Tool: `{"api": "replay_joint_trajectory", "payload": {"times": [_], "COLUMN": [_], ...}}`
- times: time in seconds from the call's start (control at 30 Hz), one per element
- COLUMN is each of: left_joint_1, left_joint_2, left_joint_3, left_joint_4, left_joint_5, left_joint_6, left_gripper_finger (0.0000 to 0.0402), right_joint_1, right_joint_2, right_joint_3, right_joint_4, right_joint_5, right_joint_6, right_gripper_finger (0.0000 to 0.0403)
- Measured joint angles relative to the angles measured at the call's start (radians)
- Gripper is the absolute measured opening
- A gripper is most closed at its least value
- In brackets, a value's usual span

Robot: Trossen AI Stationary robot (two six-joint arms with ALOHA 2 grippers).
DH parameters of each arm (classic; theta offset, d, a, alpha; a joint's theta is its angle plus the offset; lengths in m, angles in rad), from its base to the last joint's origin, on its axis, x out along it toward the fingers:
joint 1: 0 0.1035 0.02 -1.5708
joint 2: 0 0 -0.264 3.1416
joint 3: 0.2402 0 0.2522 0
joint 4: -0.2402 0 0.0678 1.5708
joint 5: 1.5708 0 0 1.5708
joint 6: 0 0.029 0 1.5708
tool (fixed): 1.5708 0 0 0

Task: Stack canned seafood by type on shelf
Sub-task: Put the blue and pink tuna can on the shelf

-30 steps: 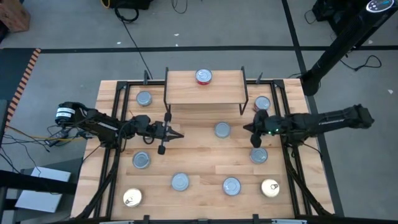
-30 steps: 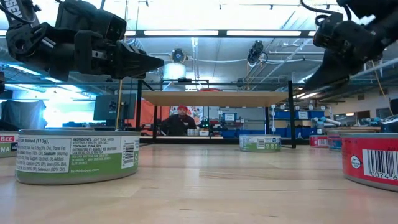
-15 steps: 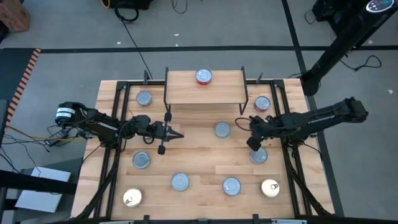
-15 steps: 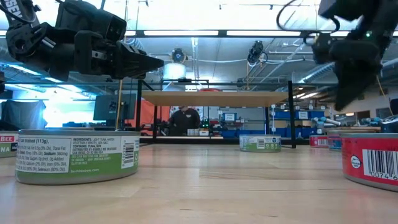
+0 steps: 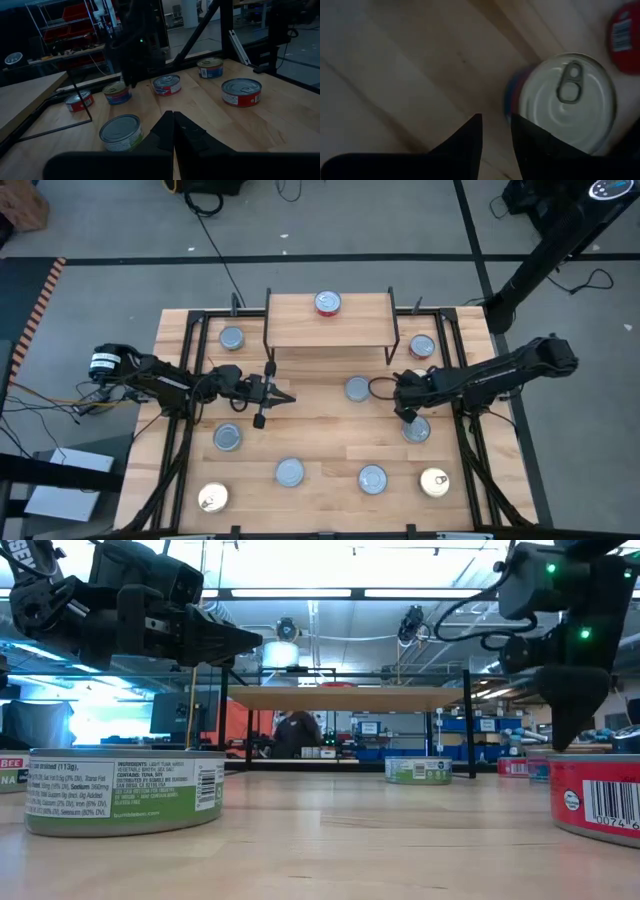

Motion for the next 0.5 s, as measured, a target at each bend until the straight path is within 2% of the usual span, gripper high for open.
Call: {"api": "replay_joint_trajectory", "payload": {"times": [0.37,0.5], "left_joint_1": [0.000,0.000], "left_joint_2": [0.000,0.000], "left_joint_3": [0.000,0.000], "left_joint_4": [0.000,0.000], "left_joint_5": [0.000,0.000], "left_joint_6": [0.005,0.005], "left_gripper_finger": [0.0007,0.0007], "right_joint_1": [0.000,0.009], "right_joint_2": [0.038,0.037], "right_joint_3": [0.001,0.057], "right_joint_4": [-0.033,-0.067], "right_joint_5": [0.054,0.044], "right_joint_6": [0.022,0.026], "right_gripper_finger": [0.0113,0.0113]}}
